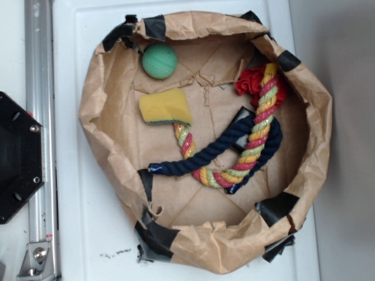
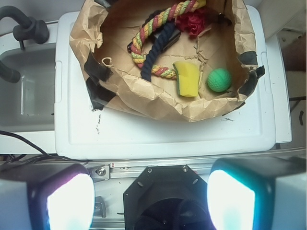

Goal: Grab the green sponge.

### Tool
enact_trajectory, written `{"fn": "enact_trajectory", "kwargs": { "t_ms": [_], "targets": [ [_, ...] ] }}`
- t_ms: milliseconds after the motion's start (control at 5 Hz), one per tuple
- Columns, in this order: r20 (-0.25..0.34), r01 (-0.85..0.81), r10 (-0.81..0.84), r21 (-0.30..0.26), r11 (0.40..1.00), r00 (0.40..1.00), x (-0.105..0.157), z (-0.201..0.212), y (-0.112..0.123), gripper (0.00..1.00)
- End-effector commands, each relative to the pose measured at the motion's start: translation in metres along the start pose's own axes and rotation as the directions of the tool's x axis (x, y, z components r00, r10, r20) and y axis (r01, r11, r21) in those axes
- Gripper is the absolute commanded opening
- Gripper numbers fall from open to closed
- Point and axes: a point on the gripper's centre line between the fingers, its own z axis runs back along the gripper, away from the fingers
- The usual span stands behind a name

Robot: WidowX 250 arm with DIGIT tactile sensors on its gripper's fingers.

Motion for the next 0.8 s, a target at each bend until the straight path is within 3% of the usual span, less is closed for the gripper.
{"fn": "enact_trajectory", "kwargs": {
  "t_ms": [0,400,600],
  "targets": [
    [0.000,0.000,0.000,0.000,1.000,1.000,0.000,0.000,0.000,1.00],
    [0.066,0.115,-0.114,-0.008,0.993,0.991,0.062,-0.051,0.046,1.00],
    [0.108,0.165,-0.169,0.038,0.985,0.980,0.101,-0.075,0.067,1.00]
  ]
}}
